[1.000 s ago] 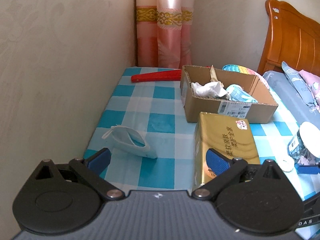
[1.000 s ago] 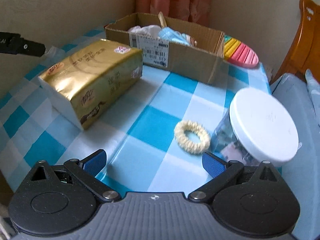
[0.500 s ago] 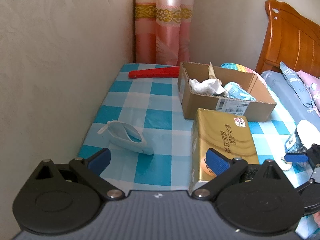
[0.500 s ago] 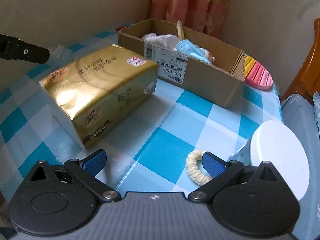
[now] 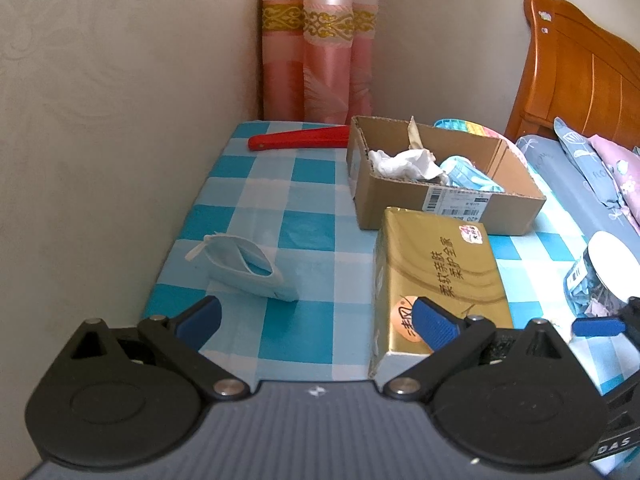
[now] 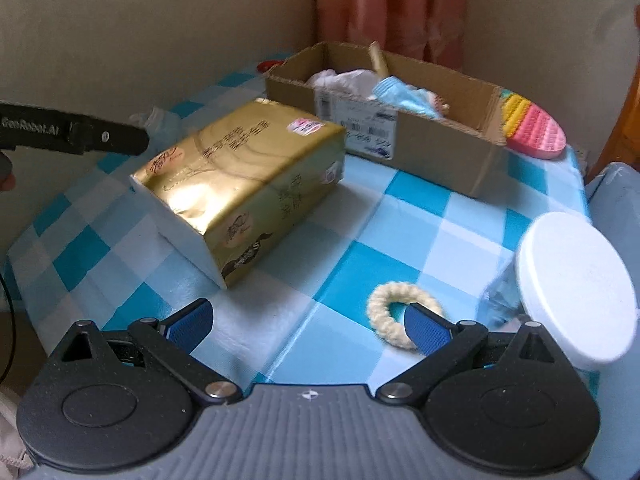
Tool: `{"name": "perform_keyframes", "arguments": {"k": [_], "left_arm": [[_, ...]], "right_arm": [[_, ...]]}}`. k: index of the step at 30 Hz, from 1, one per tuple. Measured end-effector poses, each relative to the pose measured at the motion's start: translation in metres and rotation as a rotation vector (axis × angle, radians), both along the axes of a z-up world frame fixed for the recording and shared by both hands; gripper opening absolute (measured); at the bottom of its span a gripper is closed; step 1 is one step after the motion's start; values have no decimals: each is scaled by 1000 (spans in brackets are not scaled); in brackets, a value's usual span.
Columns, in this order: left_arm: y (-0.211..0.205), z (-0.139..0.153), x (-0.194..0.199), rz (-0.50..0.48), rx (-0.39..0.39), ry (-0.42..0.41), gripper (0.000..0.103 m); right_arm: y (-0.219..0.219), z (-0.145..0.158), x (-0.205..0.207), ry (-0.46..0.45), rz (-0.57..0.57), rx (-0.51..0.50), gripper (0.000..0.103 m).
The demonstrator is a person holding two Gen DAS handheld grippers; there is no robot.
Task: Organize soft objects
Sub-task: 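Move the left gripper to the white face mask while the right moves to the cream scrunchie, then grasp the white face mask with the left gripper while the right grasps the cream scrunchie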
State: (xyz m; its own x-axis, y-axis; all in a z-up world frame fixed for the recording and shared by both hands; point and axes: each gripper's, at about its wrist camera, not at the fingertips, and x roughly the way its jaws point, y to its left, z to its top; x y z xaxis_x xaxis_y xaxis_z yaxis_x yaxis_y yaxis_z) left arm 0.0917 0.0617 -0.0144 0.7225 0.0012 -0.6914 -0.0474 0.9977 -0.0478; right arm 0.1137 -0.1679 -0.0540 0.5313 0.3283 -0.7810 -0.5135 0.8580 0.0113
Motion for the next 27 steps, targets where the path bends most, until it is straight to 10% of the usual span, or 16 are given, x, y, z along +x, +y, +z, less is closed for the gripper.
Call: {"name": "perform_keyframes", "arguments": {"k": [27], "left_arm": [[26, -25, 17, 186, 2, -6, 100]], "right_arm": [[-4, -24, 14, -59, -178, -24, 84]]}}
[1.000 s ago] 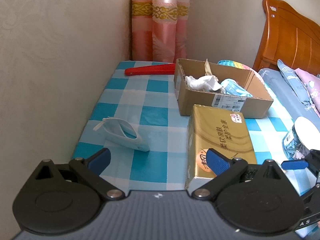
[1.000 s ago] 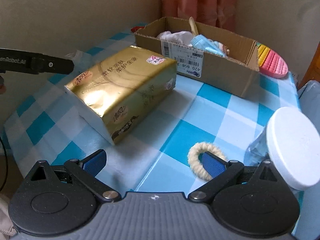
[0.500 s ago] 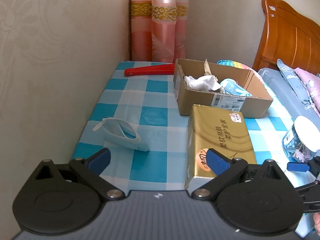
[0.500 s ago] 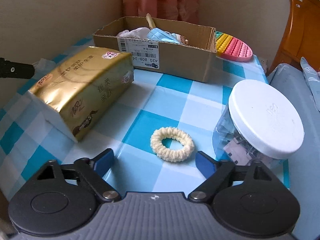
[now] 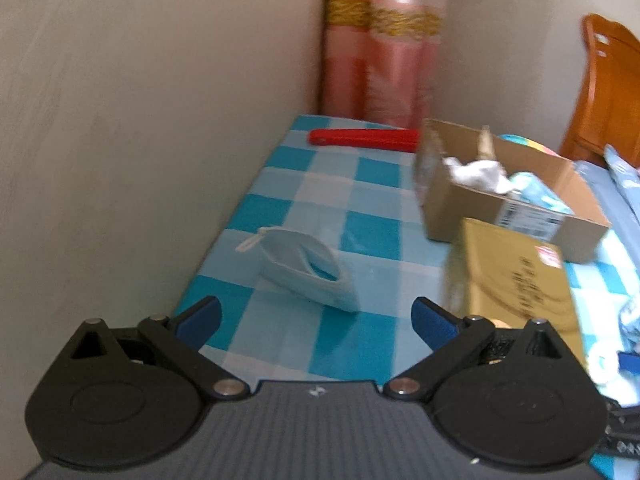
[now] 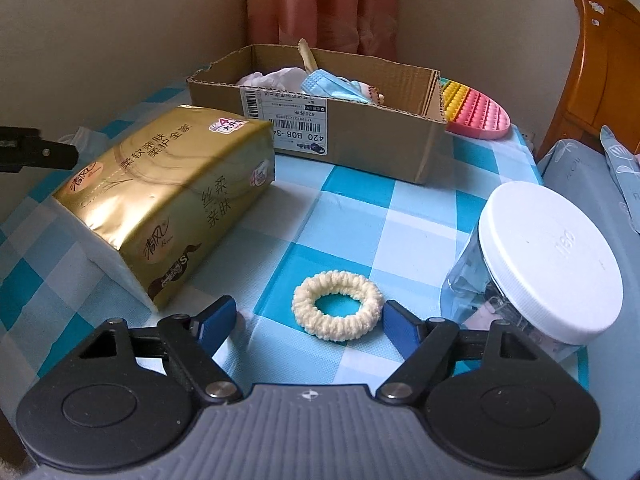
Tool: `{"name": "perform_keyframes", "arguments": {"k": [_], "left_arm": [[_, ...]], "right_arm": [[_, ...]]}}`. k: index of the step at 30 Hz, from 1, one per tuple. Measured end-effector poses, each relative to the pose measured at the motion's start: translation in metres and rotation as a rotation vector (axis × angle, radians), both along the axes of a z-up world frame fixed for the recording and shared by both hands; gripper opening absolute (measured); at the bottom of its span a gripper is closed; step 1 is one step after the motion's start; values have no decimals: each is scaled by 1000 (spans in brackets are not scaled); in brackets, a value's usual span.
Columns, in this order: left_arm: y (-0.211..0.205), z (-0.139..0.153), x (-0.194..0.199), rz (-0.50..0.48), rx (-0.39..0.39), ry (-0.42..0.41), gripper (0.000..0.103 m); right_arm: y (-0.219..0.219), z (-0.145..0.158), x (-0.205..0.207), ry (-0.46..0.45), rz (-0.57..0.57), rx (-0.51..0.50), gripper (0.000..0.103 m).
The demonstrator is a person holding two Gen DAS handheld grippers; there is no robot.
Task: Organize soft objects
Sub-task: 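Grasp the white face mask with the left gripper while the right grasps the cream scrunchie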
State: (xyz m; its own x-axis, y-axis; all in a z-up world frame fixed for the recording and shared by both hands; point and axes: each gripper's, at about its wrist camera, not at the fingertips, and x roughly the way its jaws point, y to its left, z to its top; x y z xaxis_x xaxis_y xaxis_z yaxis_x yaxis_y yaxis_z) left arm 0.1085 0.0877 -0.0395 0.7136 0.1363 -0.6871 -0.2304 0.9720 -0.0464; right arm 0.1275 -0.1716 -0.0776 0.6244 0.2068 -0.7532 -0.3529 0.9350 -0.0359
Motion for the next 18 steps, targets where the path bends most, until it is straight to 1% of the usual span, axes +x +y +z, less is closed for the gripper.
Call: {"name": "perform_keyframes", "arguments": {"k": [5, 7, 10, 12, 14, 17, 18], "left_arm": [[12, -5, 14, 49, -49, -19, 99], [14, -6, 21, 60, -48, -33, 98], [15, -8, 32, 64, -43, -33, 98], [16, -11, 38, 78, -43, -25, 94], [18, -16, 44, 90, -60, -13, 84], [19, -21, 48, 115, -80, -3, 73], [19, -22, 49, 122, -79, 1, 72]], "right_arm": [[0, -1, 1, -3, 9, -1, 84], [0, -1, 1, -4, 13, -1, 84], [0, -1, 2, -5, 14, 0, 84], [1, -1, 3, -4, 13, -1, 84], [1, -1, 3, -4, 14, -1, 84], [1, -1, 4, -4, 15, -1, 84], [2, -1, 4, -4, 16, -2, 84]]}}
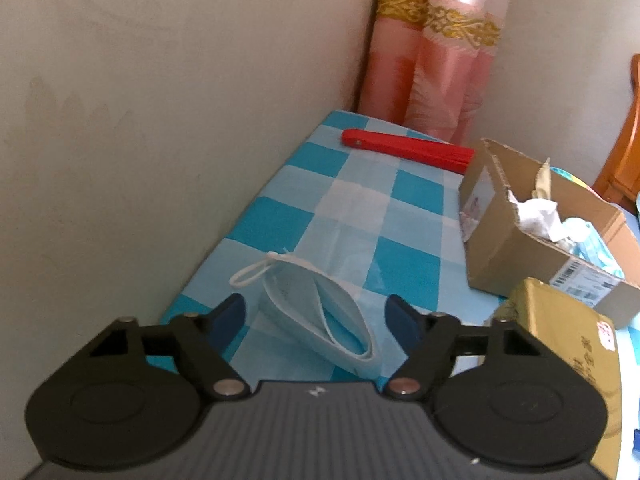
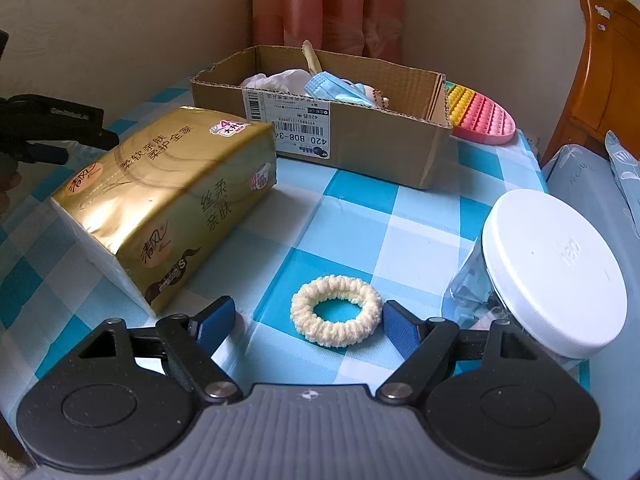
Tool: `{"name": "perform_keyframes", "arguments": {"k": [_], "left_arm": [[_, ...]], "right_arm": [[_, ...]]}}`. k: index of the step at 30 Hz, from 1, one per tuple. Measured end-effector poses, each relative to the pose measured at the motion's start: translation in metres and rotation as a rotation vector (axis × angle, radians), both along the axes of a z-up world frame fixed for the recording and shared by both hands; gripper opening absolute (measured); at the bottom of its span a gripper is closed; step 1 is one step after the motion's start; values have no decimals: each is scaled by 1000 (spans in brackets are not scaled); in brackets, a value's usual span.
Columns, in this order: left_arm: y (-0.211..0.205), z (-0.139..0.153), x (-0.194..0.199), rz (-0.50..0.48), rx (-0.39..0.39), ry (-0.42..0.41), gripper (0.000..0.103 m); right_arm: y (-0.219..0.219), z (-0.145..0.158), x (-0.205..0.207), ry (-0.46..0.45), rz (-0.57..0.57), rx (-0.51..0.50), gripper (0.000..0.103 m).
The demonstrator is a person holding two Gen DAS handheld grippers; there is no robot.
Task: Organize soft objects
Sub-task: 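Grasp the white face mask with the left gripper while the right grasps the cream scrunchie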
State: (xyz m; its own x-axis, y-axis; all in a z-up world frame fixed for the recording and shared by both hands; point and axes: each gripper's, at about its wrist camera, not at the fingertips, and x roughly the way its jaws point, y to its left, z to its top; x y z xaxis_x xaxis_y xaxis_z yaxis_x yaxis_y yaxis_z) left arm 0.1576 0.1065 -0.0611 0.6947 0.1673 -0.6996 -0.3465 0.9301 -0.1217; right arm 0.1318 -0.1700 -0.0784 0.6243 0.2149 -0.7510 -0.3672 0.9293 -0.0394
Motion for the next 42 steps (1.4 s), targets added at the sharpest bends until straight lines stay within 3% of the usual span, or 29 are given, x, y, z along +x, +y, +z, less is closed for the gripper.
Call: {"name": "perform_keyframes", "arguments": {"k": [10, 17, 24, 32, 42], "left_arm": [[0, -5, 3, 11, -25, 4, 54], [4, -5, 2, 15, -34, -2, 34], [6, -2, -3, -1, -32, -17, 27], [2, 10, -10, -56, -4, -23, 22], [-16, 54, -21, -161, 24, -68, 22]], "right_arm": [[3, 2, 2, -20, -11, -32, 79], [0, 5, 0, -10, -8, -19, 57], [0, 6, -1, -8, -5, -24, 50], [-3, 14, -6, -25, 8, -28, 50], [-8, 27, -14, -59, 47, -26, 50]]}}
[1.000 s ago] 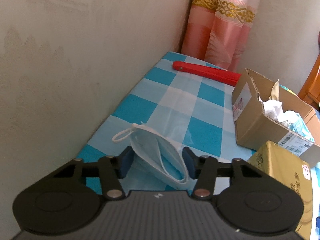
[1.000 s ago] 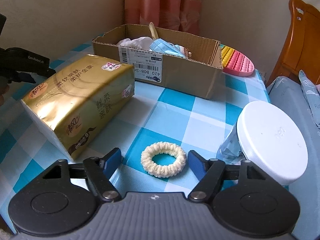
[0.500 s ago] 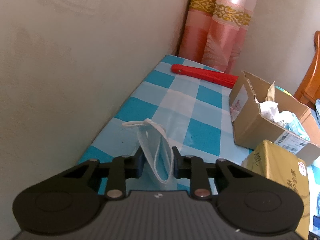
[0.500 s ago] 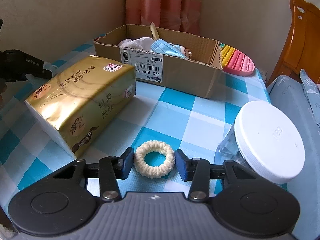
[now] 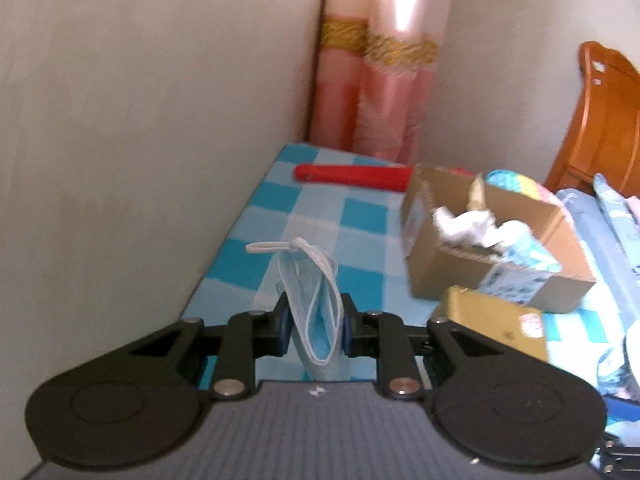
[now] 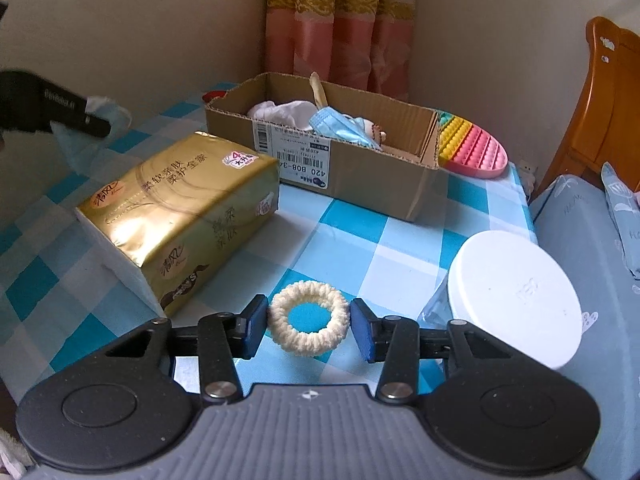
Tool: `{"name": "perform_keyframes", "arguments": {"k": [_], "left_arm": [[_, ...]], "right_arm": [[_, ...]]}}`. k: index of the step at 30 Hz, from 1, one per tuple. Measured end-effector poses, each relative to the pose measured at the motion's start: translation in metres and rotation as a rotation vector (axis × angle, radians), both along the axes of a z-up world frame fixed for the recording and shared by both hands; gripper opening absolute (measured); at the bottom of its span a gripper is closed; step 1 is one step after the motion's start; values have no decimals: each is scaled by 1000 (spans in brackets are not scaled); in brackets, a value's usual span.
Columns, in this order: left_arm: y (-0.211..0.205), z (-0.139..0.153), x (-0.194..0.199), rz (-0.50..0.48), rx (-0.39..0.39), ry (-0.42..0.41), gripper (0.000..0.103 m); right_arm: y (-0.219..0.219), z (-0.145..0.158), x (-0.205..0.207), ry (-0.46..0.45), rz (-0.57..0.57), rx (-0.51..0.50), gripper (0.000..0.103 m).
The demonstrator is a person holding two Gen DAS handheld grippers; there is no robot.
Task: Organize soft objects
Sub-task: 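Grasp the white face mask with the left gripper while the right grasps the cream scrunchie, then carry the mask and scrunchie over the box and open both grippers to drop them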
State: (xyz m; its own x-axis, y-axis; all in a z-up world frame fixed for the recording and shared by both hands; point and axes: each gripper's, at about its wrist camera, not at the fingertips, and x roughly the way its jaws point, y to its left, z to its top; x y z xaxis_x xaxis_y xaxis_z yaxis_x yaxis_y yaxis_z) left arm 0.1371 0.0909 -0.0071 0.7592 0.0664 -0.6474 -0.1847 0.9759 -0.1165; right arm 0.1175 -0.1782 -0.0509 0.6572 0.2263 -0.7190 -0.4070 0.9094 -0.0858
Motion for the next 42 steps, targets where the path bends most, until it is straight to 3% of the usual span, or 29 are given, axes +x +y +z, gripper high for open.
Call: {"name": "perform_keyframes", "arguments": {"k": [5, 10, 18, 19, 21, 22, 23, 29, 34, 42], "left_arm": [[-25, 26, 9, -96, 27, -42, 22], [-58, 45, 43, -214, 27, -67, 22], [-100, 39, 114, -285, 86, -58, 26], [-103, 35, 122, -285, 94, -49, 29], [-104, 29, 126, -273, 109, -47, 47], [-104, 26, 126, -271, 128, -45, 68], [-103, 25, 124, -261, 145, -49, 80], [-93, 35, 86, -262, 215, -93, 98], [-89, 41, 44, -274, 265, -117, 102], [-81, 33, -13, -239, 239, -74, 102]], "right_arm": [[-8, 6, -3, -9, 13, 15, 50], [-15, 11, -7, -31, 14, 18, 50], [-22, 17, -11, -40, 2, 22, 50], [-22, 18, -11, -39, 2, 22, 50], [-22, 20, -13, -40, 3, 21, 50], [-22, 21, -13, -40, 5, 21, 50], [-22, 22, -13, -38, 6, 23, 50], [-19, 32, -5, -21, 27, 51, 50], [-16, 49, 7, -34, 36, 77, 50], [-13, 74, 52, -60, 8, 102, 50]]}}
